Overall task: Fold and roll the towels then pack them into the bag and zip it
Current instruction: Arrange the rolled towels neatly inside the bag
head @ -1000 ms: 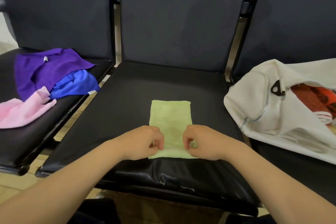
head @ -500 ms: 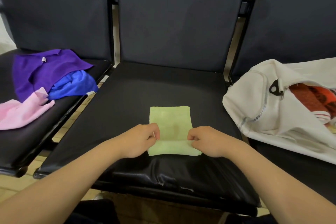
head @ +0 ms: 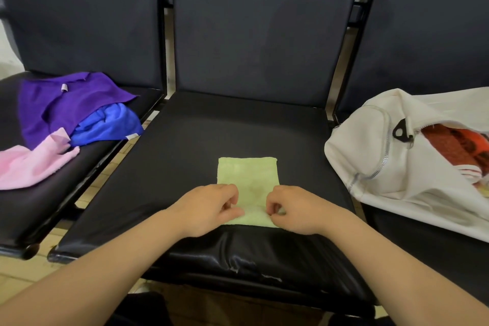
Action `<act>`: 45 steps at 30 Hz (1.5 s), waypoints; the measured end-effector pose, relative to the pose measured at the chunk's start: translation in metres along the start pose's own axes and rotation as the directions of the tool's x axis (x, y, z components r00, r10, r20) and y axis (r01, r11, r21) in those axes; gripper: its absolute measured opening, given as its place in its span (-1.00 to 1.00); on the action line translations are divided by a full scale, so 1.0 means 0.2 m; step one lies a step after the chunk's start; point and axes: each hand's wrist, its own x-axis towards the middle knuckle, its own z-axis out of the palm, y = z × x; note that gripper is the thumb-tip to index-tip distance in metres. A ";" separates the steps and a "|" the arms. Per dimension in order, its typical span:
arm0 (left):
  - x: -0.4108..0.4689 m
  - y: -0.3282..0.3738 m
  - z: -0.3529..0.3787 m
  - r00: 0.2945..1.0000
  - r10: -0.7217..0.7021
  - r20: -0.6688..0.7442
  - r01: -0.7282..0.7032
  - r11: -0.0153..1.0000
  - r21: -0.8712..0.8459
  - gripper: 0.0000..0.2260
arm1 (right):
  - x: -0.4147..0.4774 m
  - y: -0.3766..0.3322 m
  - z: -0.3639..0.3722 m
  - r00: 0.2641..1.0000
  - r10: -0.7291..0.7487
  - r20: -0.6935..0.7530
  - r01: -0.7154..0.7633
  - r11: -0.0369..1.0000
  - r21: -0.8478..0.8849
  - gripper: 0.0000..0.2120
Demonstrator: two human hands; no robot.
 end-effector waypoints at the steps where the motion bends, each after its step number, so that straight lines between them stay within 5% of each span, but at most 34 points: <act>1: 0.00 -0.01 -0.01 0.998 0.016 0.061 -0.018 0.999 0.027 -0.76 | -0.01 0.00 -0.01 1.000 -0.003 0.029 0.002 1.000 0.025 -0.88; 3: -0.01 -0.03 -0.03 0.991 0.008 0.131 -0.008 1.000 0.004 -0.74 | -0.02 0.03 -0.03 0.998 0.010 0.067 -0.014 0.998 0.057 -0.76; 8: 0.00 -0.07 -0.02 0.997 -0.042 0.071 0.046 0.997 -0.057 -0.96 | -0.03 0.02 -0.05 0.999 0.012 -0.033 -0.010 0.998 0.066 -0.86; 15: -0.01 -0.08 -0.08 0.979 -0.021 0.204 0.048 0.991 -0.127 -0.80 | -0.02 0.01 -0.03 0.994 -0.002 0.109 -0.004 0.999 0.048 -0.67; 21: 0.00 -0.07 -0.05 0.990 -0.127 0.053 0.135 0.974 -0.181 -0.85 | -0.02 0.01 -0.04 0.997 0.063 0.047 -0.064 0.998 0.012 -0.91; 26: 0.02 -0.05 0.01 0.952 -0.306 0.020 0.293 0.888 -0.356 -0.84 | 0.00 -0.01 -0.04 0.993 0.110 0.034 -0.112 0.991 0.068 -0.73; 33: 0.04 -0.01 0.09 0.875 -0.472 -0.106 0.435 0.863 -0.257 -0.86 | 0.00 -0.03 0.00 0.972 0.213 -0.099 -0.213 0.977 0.010 -0.88; 35: 0.04 -0.01 0.09 0.889 -0.426 -0.166 0.397 0.900 -0.179 -0.84 | 0.01 -0.04 0.02 0.969 0.157 -0.191 -0.172 0.983 -0.065 -0.91; 38: 0.03 -0.04 0.08 0.959 -0.178 -0.221 0.167 0.984 -0.066 -0.89 | 0.02 -0.04 0.05 0.977 0.026 -0.210 -0.064 0.982 -0.177 -0.87; 45: 0.01 -0.16 0.01 0.994 -0.058 0.087 0.073 0.982 -0.176 -0.72 | 0.01 0.00 0.00 1.000 0.001 -0.010 -0.002 0.995 -0.097 -0.75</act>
